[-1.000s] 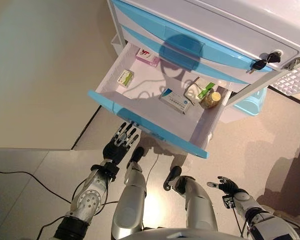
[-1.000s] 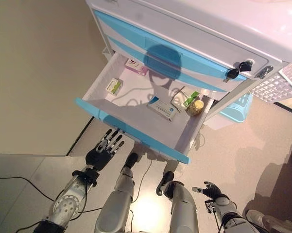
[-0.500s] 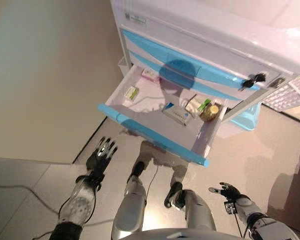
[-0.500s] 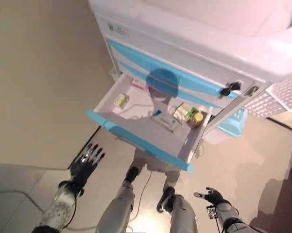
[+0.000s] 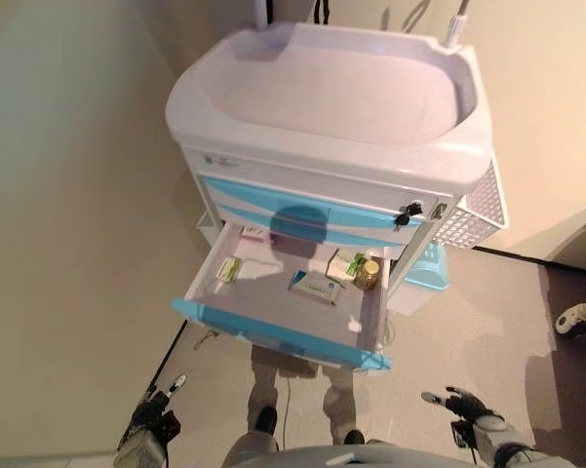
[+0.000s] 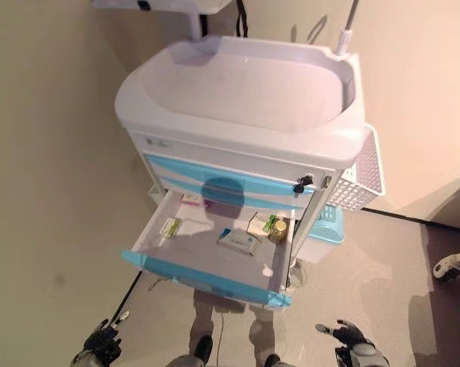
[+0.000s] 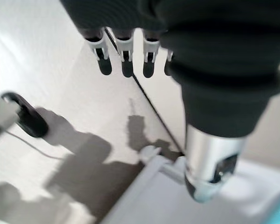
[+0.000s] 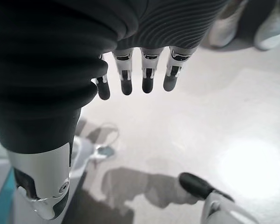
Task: Open the drawer and pick up the medicine
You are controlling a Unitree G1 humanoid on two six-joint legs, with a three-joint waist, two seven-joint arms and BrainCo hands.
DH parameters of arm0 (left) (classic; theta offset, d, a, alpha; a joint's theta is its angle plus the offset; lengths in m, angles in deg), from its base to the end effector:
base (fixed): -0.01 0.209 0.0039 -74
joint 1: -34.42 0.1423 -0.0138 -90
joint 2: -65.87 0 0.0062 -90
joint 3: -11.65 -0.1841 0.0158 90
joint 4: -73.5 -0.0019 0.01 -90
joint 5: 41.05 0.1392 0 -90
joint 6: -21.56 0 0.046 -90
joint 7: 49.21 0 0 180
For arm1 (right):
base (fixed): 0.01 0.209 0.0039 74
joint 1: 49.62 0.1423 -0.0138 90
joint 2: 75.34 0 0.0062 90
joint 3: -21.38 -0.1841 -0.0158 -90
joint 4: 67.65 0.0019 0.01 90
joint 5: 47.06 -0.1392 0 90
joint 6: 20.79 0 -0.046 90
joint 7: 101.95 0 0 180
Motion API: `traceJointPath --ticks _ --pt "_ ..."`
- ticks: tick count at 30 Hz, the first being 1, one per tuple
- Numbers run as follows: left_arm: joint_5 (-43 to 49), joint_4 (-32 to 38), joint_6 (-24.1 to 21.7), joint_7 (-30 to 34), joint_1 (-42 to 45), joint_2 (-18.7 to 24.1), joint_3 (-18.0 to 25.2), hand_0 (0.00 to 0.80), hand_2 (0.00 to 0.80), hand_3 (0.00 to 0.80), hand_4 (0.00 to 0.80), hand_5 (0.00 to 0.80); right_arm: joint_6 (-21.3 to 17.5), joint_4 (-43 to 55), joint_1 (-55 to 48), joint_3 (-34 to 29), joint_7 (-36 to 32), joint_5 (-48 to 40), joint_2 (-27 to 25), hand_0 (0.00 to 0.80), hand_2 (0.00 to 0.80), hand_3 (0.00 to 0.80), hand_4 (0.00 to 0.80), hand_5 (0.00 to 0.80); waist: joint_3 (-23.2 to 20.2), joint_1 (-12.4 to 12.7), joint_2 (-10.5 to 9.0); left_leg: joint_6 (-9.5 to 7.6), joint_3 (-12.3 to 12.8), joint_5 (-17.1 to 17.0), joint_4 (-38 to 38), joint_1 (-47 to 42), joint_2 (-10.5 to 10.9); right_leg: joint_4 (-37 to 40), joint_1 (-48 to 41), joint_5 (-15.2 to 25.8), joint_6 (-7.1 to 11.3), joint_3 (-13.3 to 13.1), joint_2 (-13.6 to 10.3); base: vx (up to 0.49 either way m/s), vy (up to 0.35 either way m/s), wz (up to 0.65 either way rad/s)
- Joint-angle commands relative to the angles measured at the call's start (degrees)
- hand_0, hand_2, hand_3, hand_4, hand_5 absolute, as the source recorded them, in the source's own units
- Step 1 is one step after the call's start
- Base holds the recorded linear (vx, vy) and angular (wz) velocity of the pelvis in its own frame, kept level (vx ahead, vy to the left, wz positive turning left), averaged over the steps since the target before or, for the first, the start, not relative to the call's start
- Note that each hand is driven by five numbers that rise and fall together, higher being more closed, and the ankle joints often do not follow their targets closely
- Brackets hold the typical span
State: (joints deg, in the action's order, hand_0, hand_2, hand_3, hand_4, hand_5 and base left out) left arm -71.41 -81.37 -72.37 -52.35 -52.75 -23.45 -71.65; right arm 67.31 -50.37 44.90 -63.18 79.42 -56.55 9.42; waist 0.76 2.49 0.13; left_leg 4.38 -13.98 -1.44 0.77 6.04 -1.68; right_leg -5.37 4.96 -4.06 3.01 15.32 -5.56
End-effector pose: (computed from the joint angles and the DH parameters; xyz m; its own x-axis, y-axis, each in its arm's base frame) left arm 0.0725 0.2625 -0.1029 0.3945 0.3890 -0.8325 -0.5869 0.8038 0.0974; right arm 0.0960 -0.2728 -0.0971 0.3988 -0.3329 -0.8545 0.0757 0.9406 -0.3311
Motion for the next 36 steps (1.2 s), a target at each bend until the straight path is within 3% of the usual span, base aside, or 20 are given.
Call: traceJointPath --ticks 1,4,5,7,13,19,36 --pt "9.1 -4.7 0.0 -0.6 -0.5 2.5 1.4 0.0 0.0 0.0 0.0 0.0 -1.8 3.7 1.2 0.4 0.9 -0.6 -2.5 0.0 0.0 0.0 0.0 0.0 0.2 -0.5 -2.07 -2.42 0.7 -3.0 -4.6 0.0 4.1 6.3 -3.2 5.0 3.31 -1.0 0.2 0.109 0.052 -0.43" --pt "13.0 -7.4 0.8 -0.3 0.2 2.9 0.9 0.0 0.0 0.0 0.0 0.0 -2.2 7.5 1.0 0.4 0.8 -1.0 -3.1 0.0 0.0 0.0 0.0 0.0 -0.5 -0.9 -2.36 -2.67 2.3 -2.4 -4.9 -1.0 3.9 7.4 -3.7 5.8 3.6 -2.7 0.2 0.091 0.067 -0.56" --pt "16.3 -8.4 1.2 -1.0 0.9 3.5 0.5 0.0 0.0 0.0 0.0 0.0 -3.0 15.5 1.2 0.4 1.1 -1.1 -4.5 0.0 0.0 0.0 0.0 0.0 -1.0 -1.4 -2.58 -2.82 3.8 -2.0 -5.3 -1.8 3.7 8.2 -3.7 6.4 3.88 -4.2 0.1 0.05 0.046 -0.36" --pt "19.4 -8.7 1.4 -1.5 1.1 3.5 0.0 0.0 0.0 0.0 0.0 0.0 -3.6 21.1 0.7 0.5 1.4 -1.0 -5.5 0.0 0.0 0.0 0.0 0.0 -1.2 -1.6 -2.67 -2.93 4.9 -1.7 -5.4 -2.5 3.5 8.5 -3.9 6.8 4.09 -5.2 0.1 0.042 0.051 -0.62" --pt "25.3 -7.4 1.5 -2.7 1.0 3.6 -1.6 0.0 0.0 0.0 0.0 0.0 -5.9 41.6 -1.6 -3.0 2.6 -0.2 -9.5 0.0 0.0 0.0 0.0 0.0 -1.3 -2.3 -2.95 -3.38 6.3 -1.1 -5.6 -3.8 3.8 8.5 -4.5 7.1 4.5 -6.4 -0.3 0.023 0.025 -0.19" --pt "28.0 -5.2 1.4 -2.7 1.2 3.0 -3.0 0.0 0.0 0.0 0.0 0.0 -7.5 55.6 -3.6 -6.8 3.3 -0.4 -9.4 0.0 0.0 0.0 0.0 0.0 -2.0 -2.2 -3.35 -3.69 6.4 -0.4 -5.5 -4.6 4.0 8.6 -5.0 7.0 4.75 -6.7 -0.5 0.022 0.011 -0.02" --pt "30.9 -5.5 2.0 -3.0 2.2 4.1 -1.6 0.0 0.0 0.0 0.0 0.0 -9.2 74.4 -4.8 -3.9 -0.6 -4.6 -6.4 0.0 0.0 0.0 0.0 0.0 -2.7 -1.5 -4.47 -3.81 6.8 -0.2 -5.4 -4.9 3.8 8.5 -4.9 7.0 4.8 -6.7 -0.7 0.0 0.0 0.0"
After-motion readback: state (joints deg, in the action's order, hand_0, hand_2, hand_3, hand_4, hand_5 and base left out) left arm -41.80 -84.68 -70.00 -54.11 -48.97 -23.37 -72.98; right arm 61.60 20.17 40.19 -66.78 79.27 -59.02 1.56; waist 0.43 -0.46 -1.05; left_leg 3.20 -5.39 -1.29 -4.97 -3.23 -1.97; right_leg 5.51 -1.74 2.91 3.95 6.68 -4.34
